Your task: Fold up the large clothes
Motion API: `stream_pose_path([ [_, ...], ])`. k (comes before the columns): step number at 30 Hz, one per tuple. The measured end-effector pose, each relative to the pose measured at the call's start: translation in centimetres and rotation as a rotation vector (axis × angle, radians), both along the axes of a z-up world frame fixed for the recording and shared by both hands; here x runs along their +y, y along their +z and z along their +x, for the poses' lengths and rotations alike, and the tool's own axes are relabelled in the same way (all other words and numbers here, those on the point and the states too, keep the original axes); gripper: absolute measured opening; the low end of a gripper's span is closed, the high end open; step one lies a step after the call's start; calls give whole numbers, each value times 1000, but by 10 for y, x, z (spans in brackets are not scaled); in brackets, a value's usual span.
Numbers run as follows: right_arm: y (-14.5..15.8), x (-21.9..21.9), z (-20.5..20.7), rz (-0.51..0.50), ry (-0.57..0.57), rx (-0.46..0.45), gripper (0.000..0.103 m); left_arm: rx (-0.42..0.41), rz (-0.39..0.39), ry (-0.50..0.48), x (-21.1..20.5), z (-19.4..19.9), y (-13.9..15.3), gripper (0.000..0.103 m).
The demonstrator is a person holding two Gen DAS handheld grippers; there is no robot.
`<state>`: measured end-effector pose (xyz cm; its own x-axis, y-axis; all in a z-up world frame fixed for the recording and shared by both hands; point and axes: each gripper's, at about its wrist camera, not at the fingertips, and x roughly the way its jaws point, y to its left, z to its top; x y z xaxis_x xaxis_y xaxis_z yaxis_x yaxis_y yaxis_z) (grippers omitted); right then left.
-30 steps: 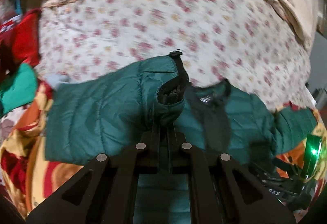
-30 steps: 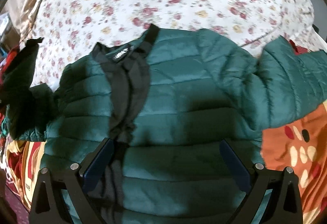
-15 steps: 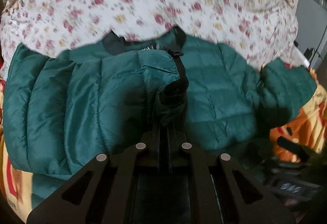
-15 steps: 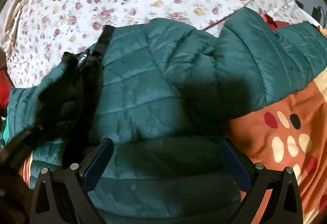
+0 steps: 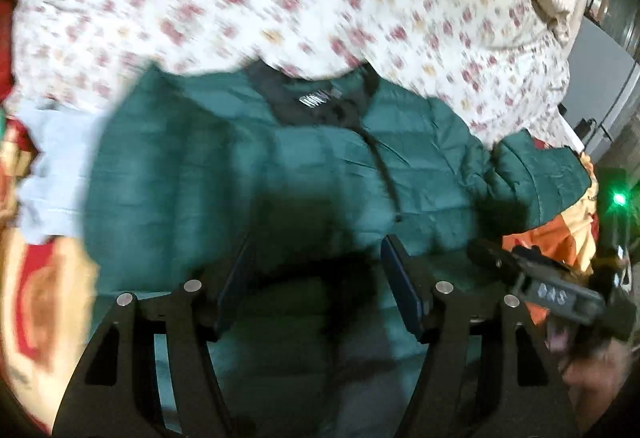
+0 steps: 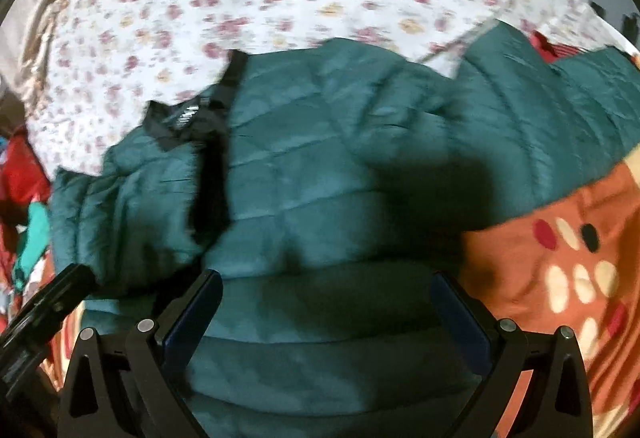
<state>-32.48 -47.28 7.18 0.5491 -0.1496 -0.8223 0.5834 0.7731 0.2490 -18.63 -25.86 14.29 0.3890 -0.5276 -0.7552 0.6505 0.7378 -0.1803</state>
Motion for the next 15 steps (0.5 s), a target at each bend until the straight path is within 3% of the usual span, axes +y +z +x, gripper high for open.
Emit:
stream_pose_path([
  [6,-2,23,50,70,99,-46,103,-78,0,130,64,20,20,66],
  [13,-18,42,107,25,169,-2,103,-59,20,265,100,55,1,66],
  [15,-22,43,115,32,177,1,96,-50,35,272,104,62,-5,66],
])
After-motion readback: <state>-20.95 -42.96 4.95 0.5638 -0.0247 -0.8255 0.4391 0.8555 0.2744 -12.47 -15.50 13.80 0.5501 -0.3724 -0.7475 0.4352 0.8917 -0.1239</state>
